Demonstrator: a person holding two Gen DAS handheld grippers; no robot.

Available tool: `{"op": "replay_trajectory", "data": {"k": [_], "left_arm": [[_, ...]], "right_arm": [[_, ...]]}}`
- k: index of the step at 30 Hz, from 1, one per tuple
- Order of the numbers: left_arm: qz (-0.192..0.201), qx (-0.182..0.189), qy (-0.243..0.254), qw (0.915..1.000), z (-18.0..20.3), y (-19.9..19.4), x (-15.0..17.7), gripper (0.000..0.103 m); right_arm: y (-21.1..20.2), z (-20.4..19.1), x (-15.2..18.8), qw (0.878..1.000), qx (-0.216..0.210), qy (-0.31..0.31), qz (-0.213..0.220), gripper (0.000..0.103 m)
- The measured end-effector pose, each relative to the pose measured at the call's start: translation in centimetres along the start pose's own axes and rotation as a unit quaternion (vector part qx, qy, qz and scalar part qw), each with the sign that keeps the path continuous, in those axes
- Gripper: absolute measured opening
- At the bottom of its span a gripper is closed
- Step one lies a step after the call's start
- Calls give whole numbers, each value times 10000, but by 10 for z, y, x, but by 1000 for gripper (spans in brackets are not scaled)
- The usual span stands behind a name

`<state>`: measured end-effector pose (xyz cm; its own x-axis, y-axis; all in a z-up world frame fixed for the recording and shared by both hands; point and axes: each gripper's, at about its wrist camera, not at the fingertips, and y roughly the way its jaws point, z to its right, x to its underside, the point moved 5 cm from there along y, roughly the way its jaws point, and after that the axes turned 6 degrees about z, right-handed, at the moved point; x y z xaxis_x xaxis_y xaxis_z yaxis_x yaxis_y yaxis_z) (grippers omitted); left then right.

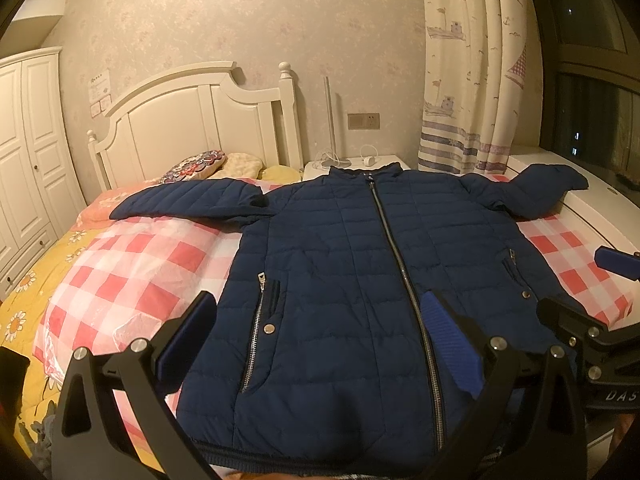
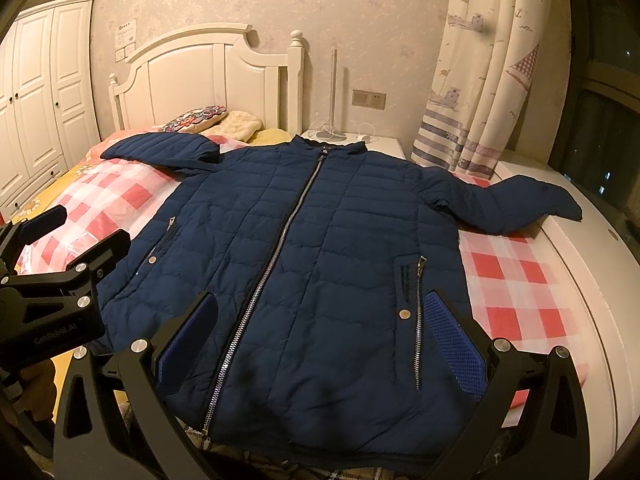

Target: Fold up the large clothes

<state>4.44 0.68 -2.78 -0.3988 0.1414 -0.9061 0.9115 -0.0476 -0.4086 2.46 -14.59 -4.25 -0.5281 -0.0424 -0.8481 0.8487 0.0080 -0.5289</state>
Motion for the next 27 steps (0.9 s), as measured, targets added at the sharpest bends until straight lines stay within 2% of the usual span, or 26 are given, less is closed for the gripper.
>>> {"op": "replay_trajectory", "data": {"k": [27], "left_arm": [[-40, 12, -13, 10000, 1, 2, 3, 101]], "right_arm": [[0, 0, 0, 10000, -7, 19, -8, 99]]}}
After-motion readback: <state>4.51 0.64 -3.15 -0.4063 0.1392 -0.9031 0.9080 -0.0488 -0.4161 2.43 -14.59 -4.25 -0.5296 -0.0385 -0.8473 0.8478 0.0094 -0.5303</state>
